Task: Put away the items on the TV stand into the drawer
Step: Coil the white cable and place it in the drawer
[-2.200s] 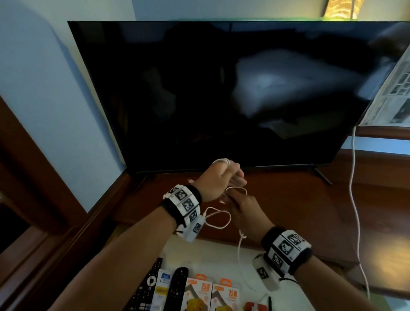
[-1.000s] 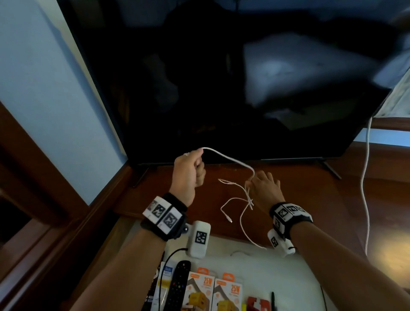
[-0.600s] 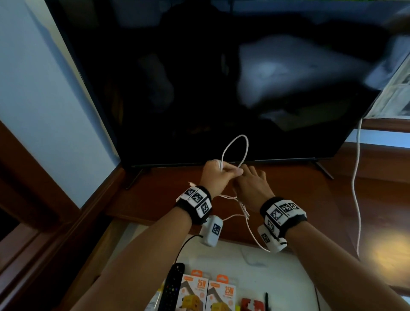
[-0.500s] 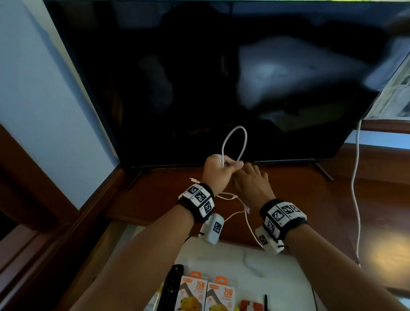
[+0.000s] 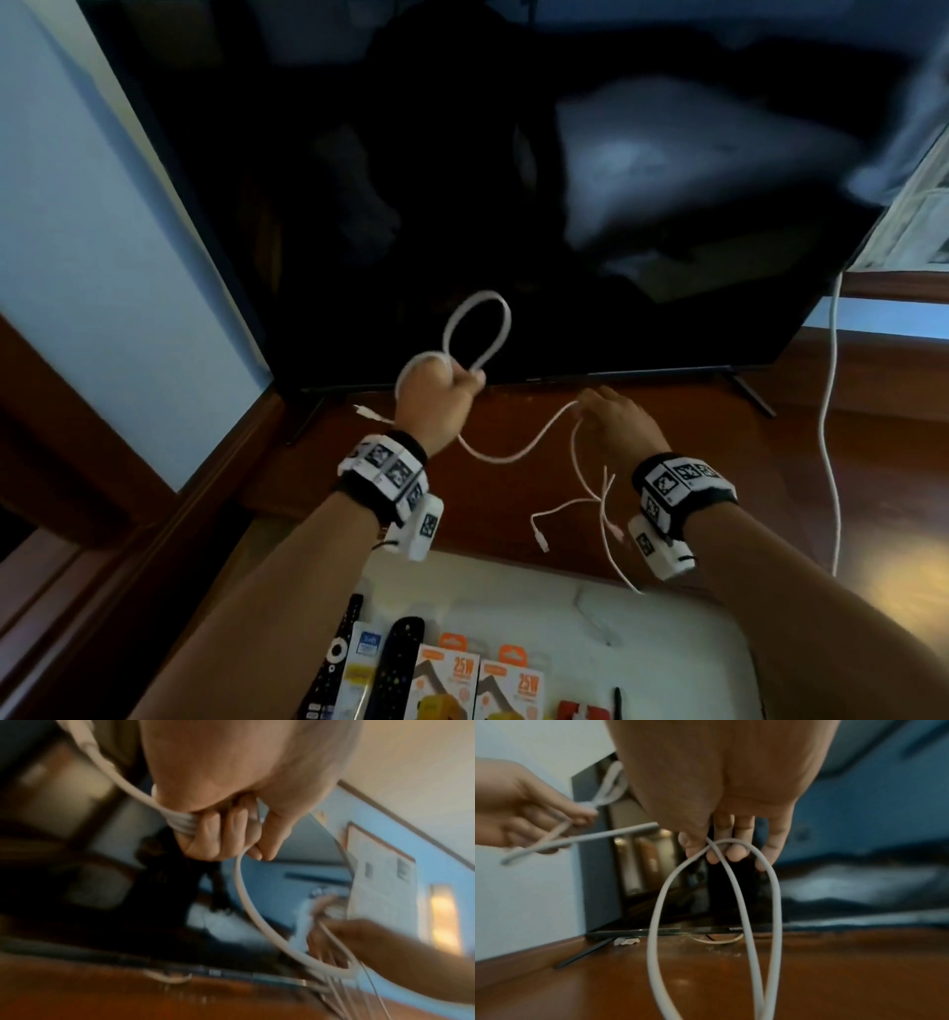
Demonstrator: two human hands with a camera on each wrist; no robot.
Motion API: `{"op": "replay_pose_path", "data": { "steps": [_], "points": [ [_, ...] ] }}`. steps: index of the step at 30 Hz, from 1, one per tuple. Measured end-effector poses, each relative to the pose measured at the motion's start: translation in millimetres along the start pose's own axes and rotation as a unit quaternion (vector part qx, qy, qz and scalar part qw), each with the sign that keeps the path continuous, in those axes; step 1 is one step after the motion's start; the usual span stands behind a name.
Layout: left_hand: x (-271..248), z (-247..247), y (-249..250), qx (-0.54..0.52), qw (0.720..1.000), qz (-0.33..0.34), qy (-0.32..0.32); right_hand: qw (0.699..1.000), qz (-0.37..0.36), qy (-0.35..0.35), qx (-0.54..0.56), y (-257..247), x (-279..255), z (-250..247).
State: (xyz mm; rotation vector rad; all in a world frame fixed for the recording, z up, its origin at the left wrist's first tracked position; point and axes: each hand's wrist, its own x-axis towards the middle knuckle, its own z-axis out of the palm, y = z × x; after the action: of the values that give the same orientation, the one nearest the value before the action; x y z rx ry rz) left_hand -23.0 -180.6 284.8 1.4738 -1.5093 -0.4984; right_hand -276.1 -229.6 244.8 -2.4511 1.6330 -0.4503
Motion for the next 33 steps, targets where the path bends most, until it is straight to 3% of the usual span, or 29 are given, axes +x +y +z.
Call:
{"op": "replay_pose_path", "data": {
  "steps": [3,7,11,15,20,23,29,33],
  "points": [
    [-17,34,-15,0.116,0.989,-0.026,-0.086,0.997,-0.064,-0.03,-0.021,-16,4,-4],
    [-18,66,-8,-0.013,0.989,-0.087,-0.115,0.995,-0.092,-0.025,0.031,-27,8,-2],
    [-13,77,-9,-0.014,0.99,-0.05,-0.133,0.991,-0.099,-0.003,0.086,-25,10,0],
    [-6,51,-9,-0.104,0.991,-0.068,-0.049,0.988,-0.054,-0.026,0.14,-5,9,-5],
    [-13,0,-13,-0.24,0.967,-0.08,0.009,0.99,0.087,0.022,0.105,34,22,0],
    [-23,-6,-13,-0.269,0.959,-0.072,0.058,0.988,0.13,0.003,0.081,45,37,14],
    [-27,25,-18,-0.222,0.968,-0.092,0.068,0.983,0.084,0.045,0.157,-3,19,31],
    [-23,43,-15,-0.208,0.971,-0.101,0.063,0.971,0.015,-0.056,0.232,-32,-13,60]
  ]
}}
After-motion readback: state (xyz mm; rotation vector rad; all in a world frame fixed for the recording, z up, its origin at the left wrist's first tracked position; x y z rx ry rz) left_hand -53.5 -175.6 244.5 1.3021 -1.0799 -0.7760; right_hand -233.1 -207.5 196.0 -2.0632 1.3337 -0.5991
